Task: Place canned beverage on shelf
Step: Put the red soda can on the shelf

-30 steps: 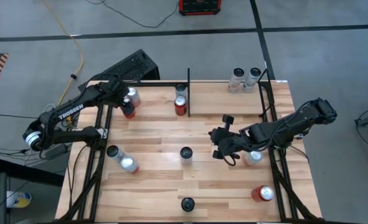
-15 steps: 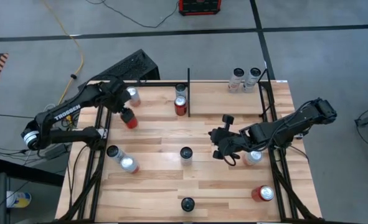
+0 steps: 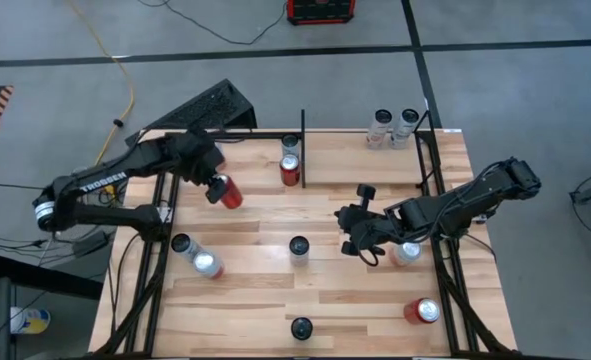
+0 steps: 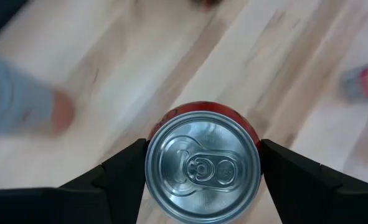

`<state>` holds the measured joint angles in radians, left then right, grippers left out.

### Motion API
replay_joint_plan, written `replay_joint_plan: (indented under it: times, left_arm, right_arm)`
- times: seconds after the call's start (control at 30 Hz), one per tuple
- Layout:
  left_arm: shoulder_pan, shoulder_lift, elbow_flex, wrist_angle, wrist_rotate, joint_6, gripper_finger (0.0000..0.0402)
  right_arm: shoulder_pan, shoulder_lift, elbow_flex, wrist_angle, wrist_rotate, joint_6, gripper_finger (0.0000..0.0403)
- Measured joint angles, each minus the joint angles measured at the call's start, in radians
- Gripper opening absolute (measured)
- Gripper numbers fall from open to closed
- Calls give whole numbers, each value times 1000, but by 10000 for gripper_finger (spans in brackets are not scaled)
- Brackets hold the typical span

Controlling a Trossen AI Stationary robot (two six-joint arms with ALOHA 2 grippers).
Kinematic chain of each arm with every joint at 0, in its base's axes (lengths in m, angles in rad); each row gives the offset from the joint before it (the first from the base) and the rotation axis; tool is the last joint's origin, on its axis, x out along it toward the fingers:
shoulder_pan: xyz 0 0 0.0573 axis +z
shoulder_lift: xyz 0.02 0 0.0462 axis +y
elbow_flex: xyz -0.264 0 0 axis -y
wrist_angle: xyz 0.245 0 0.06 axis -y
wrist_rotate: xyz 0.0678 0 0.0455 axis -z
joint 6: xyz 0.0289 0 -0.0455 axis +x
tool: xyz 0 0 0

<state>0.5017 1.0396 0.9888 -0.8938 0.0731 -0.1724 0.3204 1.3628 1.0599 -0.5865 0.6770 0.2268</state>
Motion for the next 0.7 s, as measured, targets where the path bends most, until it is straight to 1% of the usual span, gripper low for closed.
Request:
replay_joint_plan:
  times: [0.17,0.27,0.37,0.5,0.57,0.7]
  left_arm:
    - [-96,76,156,23,-10,-9,261]
    - [-158,176,284,44,-35,25,261]
    - [-201,317,434,36,-89,97,261]
    - [-216,528,671,41,-97,203,261]
    - [-216,627,799,38,-84,240,261]
    - [-215,802,1059,-13,-6,290,261]
  right_arm:
    - [-2,-4,1,-3,13,-6,26]
    - [-2,-13,1,-8,60,-27,24]
    - [-18,-35,4,-2,116,-41,26]
    - [-59,-104,4,-6,135,-44,24]
    - [-77,-155,4,-34,136,-44,22]
    - [-96,-244,4,-95,136,-44,24]
